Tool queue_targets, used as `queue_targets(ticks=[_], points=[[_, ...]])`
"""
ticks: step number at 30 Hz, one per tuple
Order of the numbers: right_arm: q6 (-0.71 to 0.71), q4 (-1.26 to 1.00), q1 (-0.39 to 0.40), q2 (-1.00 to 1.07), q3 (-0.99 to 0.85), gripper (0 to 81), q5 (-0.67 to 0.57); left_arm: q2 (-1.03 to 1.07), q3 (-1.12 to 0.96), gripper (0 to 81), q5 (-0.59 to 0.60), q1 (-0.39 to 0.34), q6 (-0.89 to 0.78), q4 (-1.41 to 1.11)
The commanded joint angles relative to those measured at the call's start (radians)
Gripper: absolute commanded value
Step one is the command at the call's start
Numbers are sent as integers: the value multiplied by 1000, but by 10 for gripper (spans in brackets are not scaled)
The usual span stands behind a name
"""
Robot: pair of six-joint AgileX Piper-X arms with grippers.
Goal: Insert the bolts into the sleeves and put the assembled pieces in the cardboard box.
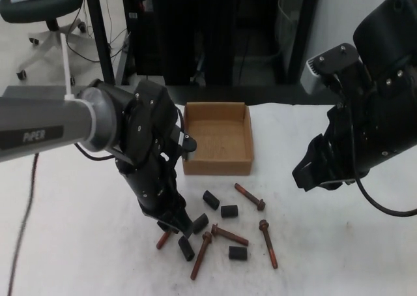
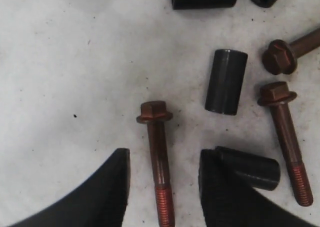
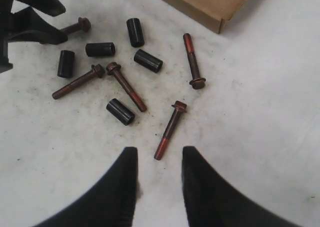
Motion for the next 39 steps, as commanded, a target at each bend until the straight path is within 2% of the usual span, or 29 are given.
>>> queue_targets(ticks=[1,7,14,35,39], points=[[-4,33,-1,-11,-12,294,-3,20,-29,415,-5,-5,8,-2],[-4,35,-1,-11,-12,294,-3,47,-50,415,-9,-5,12,29],[-4,35,-1,-11,-12,294,-3,50,-50,415,-93,-5,74,77],[-4,33,-1,-11,-12,294,6,102,-50,415,-84,-15,75,52],[-8,33,-1,-11,-12,294,23,107,-50,415,-61,-18,29,34]])
